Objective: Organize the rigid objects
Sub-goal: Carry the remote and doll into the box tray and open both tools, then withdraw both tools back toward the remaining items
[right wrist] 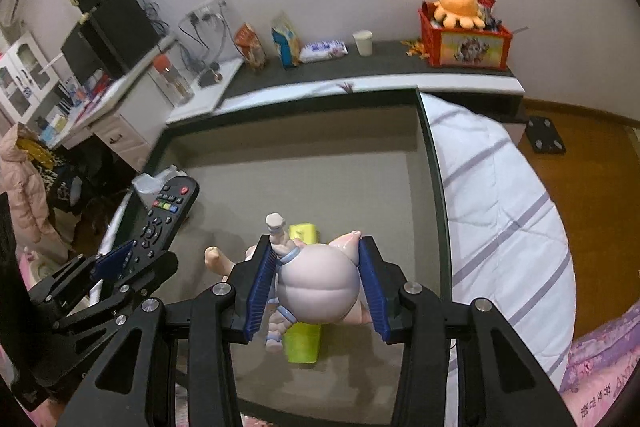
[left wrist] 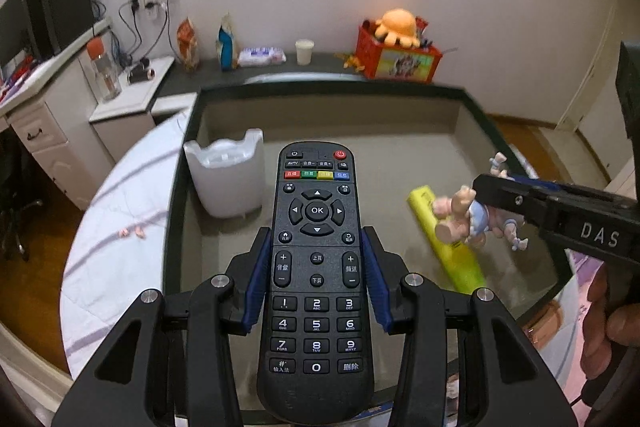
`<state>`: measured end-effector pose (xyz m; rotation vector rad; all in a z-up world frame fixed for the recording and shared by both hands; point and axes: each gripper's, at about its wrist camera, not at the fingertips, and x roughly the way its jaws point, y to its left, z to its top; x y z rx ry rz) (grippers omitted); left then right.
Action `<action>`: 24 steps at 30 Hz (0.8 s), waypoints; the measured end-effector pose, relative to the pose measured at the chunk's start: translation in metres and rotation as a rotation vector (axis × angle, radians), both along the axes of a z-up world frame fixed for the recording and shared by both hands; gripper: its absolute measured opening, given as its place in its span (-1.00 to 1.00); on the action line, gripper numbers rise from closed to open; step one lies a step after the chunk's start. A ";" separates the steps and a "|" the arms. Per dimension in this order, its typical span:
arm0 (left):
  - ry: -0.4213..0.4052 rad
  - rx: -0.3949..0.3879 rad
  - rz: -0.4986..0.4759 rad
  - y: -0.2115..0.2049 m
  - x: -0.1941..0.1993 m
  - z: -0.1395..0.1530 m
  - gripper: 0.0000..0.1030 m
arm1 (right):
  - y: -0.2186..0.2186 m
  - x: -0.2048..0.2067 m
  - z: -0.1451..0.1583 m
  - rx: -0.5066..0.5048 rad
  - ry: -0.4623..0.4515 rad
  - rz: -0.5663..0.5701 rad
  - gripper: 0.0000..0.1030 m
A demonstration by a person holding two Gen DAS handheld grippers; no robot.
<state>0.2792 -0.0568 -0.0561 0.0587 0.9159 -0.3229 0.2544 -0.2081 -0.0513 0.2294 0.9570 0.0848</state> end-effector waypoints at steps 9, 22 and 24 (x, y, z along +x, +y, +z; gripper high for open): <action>-0.064 0.065 0.021 -0.001 -0.017 0.006 0.96 | -0.002 -0.008 0.003 0.007 -0.016 -0.032 0.63; -0.088 0.087 0.129 0.027 -0.051 0.036 0.99 | 0.003 -0.050 0.033 -0.004 -0.105 -0.032 1.00; -0.089 0.076 0.139 0.033 -0.059 0.040 0.99 | 0.006 -0.060 0.038 0.006 -0.124 -0.028 1.00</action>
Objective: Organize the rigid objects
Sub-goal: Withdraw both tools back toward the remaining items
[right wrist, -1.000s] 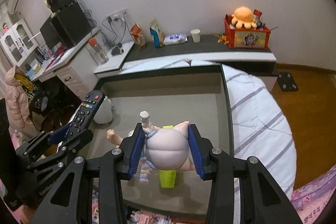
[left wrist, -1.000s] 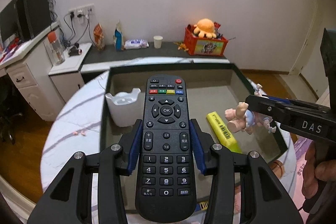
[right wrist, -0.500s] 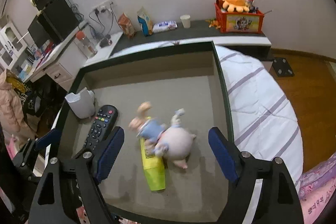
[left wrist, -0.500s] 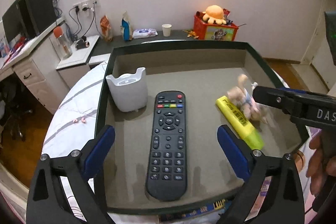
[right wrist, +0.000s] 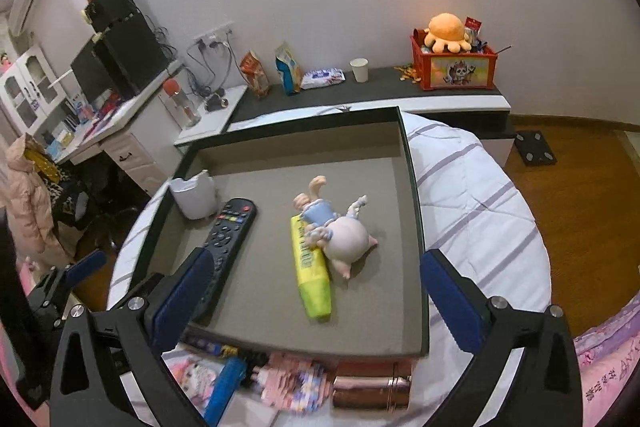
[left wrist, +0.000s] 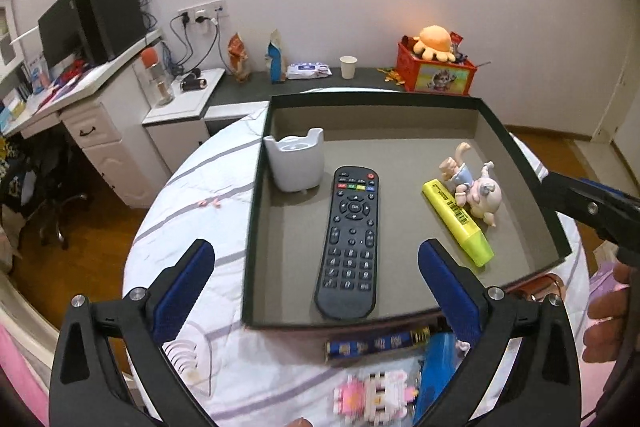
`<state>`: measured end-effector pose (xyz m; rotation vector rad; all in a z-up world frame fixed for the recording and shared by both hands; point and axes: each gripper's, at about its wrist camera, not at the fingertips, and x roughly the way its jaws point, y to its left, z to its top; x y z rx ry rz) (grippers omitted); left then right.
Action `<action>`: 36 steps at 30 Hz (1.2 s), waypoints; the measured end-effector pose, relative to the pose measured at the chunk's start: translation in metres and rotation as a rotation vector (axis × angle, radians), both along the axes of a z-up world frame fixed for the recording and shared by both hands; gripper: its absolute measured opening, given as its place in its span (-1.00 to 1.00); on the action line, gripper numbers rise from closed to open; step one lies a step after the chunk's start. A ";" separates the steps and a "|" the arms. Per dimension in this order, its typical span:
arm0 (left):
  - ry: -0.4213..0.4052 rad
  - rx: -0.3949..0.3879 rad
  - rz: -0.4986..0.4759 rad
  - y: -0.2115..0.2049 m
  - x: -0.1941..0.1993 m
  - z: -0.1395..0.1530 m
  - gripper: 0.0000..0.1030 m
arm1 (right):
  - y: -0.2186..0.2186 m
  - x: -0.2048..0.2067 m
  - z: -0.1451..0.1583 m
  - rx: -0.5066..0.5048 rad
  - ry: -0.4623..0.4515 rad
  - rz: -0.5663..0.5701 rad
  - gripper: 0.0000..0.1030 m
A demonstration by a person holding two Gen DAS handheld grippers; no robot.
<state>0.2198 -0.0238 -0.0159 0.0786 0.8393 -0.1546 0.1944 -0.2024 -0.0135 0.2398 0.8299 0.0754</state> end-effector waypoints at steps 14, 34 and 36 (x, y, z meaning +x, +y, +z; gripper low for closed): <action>-0.030 -0.016 0.035 0.027 -0.068 0.010 1.00 | 0.000 -0.096 -0.001 0.009 -0.031 -0.001 1.00; 0.018 -0.023 0.042 0.032 -0.132 -0.015 1.00 | 0.014 -0.152 -0.045 -0.036 0.075 -0.003 1.00; 0.017 -0.023 0.044 0.033 -0.132 -0.015 1.00 | 0.014 -0.153 -0.044 -0.038 0.073 -0.006 1.00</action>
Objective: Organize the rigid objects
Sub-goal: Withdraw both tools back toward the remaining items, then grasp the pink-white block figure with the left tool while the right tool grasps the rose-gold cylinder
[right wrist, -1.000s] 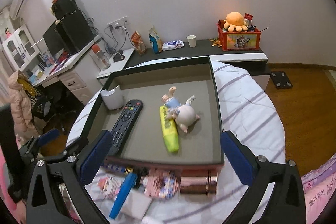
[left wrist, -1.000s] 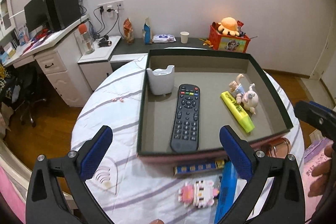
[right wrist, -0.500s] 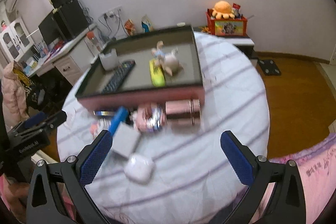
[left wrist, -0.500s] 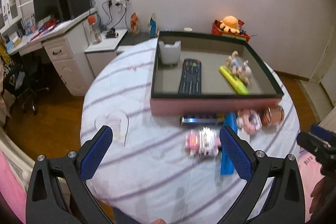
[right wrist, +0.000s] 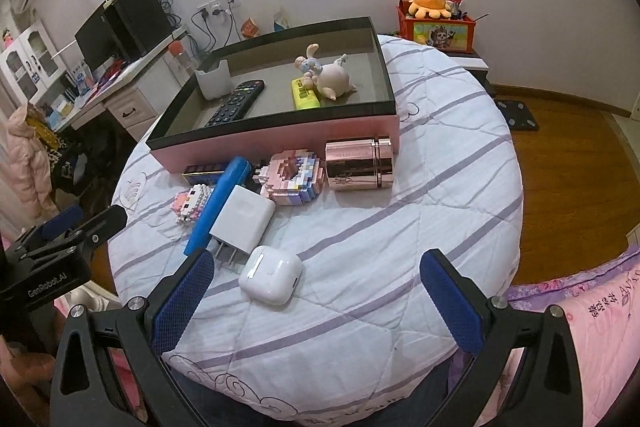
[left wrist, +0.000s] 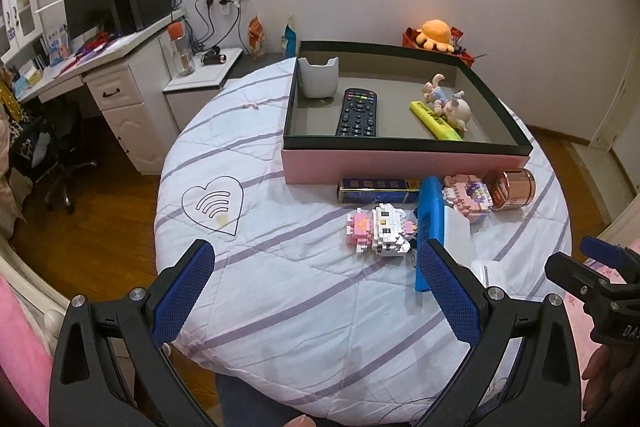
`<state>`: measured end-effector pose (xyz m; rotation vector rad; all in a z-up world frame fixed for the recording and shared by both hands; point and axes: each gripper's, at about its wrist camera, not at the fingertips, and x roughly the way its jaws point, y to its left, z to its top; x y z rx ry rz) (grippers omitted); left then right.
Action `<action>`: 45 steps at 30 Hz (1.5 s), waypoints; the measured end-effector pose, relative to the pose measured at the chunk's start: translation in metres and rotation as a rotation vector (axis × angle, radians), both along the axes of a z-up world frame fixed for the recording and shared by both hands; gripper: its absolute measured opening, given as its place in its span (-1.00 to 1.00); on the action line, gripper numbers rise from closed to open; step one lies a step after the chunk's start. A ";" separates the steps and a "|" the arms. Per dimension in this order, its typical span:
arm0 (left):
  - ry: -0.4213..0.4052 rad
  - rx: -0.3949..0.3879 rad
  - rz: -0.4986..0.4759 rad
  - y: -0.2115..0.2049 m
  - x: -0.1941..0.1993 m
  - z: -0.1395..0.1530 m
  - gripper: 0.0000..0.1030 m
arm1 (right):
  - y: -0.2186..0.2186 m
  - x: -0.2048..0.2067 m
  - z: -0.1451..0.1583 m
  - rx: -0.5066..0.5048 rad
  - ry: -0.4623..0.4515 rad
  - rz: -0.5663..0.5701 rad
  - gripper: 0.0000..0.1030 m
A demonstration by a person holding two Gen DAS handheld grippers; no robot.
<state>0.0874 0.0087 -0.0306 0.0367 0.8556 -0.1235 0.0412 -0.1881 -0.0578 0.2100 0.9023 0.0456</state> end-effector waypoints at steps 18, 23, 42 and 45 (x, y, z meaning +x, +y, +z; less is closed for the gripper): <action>0.043 -0.005 -0.005 -0.002 0.010 -0.015 1.00 | -0.012 0.017 -0.005 -0.013 0.011 -0.035 1.00; 0.067 0.000 -0.014 -0.007 0.017 -0.025 1.00 | -0.021 0.033 -0.009 -0.023 0.008 -0.069 1.00; 0.131 0.027 -0.047 -0.031 0.050 -0.059 1.00 | -0.035 0.083 -0.038 -0.056 0.059 -0.068 0.50; 0.141 0.022 -0.043 -0.033 0.056 -0.064 1.00 | -0.034 0.087 -0.042 -0.056 0.067 -0.063 0.47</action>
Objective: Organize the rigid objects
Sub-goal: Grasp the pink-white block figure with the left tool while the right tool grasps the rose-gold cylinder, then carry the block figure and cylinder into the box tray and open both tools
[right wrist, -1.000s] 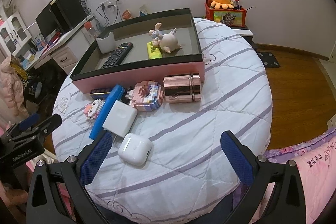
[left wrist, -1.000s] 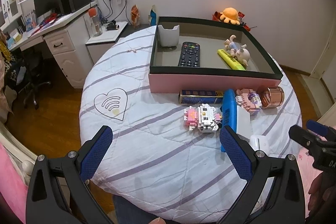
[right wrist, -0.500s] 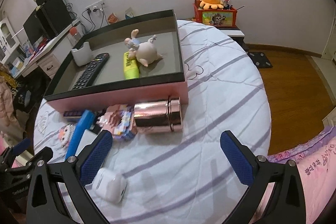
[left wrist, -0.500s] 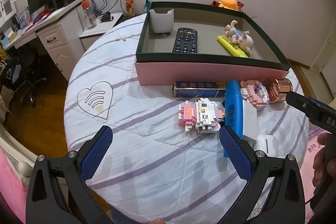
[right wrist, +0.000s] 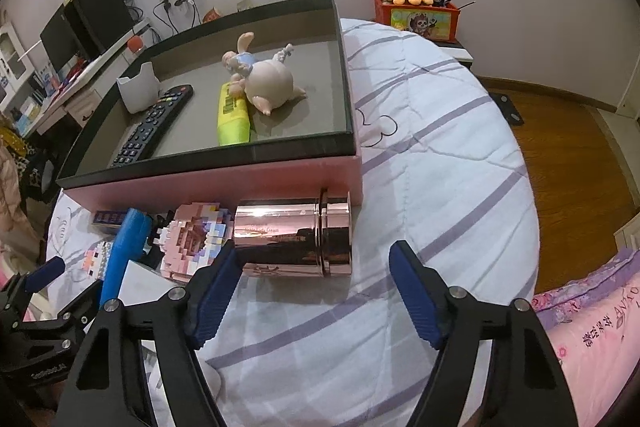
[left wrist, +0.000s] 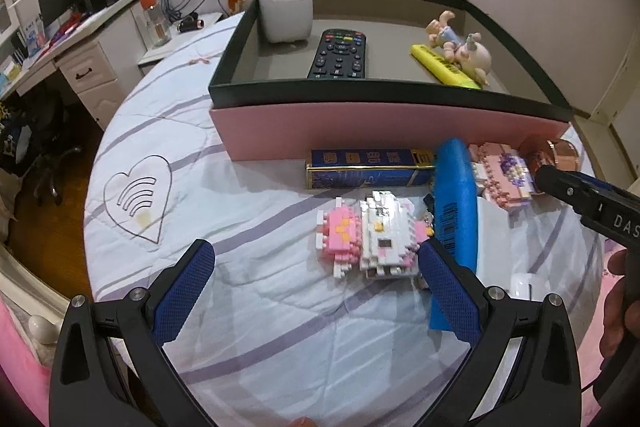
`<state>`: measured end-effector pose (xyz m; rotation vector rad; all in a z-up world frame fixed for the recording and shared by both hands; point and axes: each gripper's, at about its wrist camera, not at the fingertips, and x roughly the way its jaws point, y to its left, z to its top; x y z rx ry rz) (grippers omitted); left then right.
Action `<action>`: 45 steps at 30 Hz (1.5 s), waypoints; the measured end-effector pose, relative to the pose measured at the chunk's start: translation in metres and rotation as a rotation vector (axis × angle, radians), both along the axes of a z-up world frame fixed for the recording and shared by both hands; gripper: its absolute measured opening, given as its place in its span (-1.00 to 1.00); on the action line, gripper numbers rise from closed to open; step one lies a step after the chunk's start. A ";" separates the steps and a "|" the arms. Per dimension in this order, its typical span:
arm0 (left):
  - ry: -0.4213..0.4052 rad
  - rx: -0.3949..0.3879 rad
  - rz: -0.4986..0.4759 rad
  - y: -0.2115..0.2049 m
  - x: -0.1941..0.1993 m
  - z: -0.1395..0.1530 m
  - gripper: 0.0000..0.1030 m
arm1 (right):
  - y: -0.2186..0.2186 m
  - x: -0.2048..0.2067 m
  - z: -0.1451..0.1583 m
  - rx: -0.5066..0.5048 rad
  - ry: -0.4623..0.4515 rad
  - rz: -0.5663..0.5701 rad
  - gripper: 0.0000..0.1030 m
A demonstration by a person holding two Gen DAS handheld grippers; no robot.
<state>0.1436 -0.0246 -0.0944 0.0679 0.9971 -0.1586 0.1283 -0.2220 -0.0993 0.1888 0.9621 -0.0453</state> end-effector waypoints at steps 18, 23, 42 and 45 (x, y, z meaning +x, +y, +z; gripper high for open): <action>-0.011 -0.107 0.008 0.001 0.012 -0.012 0.83 | 0.005 0.009 -0.007 -0.008 -0.002 0.047 0.11; -0.026 -0.119 0.020 0.012 0.008 -0.008 0.25 | 0.001 0.007 -0.005 0.006 -0.005 0.044 0.11; -0.123 -0.144 0.009 0.031 -0.012 0.046 0.18 | 0.003 -0.015 0.037 0.033 -0.084 0.055 0.10; -0.146 -0.145 -0.007 0.029 -0.004 0.060 0.18 | 0.009 -0.011 0.054 0.032 -0.117 0.083 0.11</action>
